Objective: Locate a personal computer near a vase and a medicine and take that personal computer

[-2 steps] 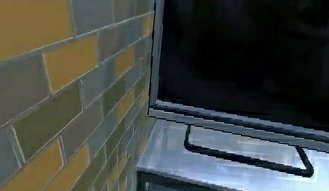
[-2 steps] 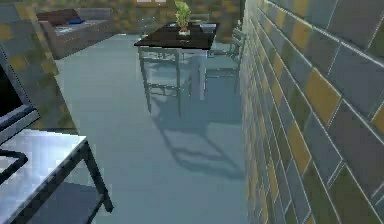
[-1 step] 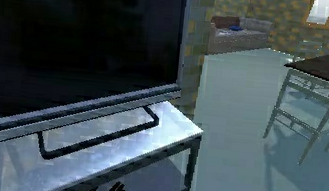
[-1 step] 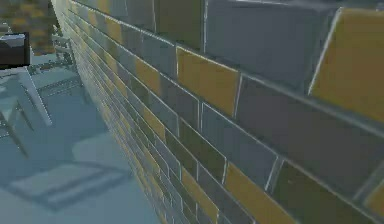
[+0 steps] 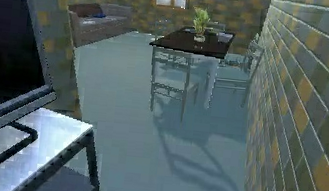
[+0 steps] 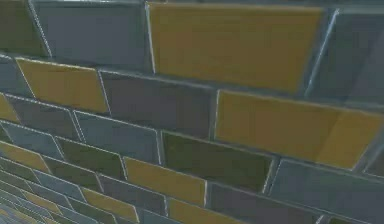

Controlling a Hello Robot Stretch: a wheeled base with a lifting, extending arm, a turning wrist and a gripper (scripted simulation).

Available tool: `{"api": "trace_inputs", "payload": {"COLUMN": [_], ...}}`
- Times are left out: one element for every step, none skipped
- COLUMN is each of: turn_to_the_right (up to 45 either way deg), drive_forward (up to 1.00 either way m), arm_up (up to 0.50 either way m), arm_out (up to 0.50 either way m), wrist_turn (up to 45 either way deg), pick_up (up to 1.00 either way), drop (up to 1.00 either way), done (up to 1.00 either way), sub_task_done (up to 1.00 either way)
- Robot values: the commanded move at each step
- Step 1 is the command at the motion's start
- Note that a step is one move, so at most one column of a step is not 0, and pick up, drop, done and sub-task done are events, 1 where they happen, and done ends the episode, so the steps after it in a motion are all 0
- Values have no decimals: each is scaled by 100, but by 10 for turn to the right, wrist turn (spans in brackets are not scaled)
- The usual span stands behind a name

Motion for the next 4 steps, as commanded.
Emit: {"api": "trace_inputs", "payload": {"turn_to_the_right": [0, 150, 0, -450], "drive_forward": [90, 0, 5, 0], "arm_up": [0, 0, 0, 0], "arm_out": [0, 0, 0, 0], "wrist_turn": [0, 0, 0, 0], "pick_up": [0, 0, 0, 0], "drop": [0, 0, 0, 0], "done": [0, 0, 0, 0], "sub_task_done": [0, 0, 0, 0]}}
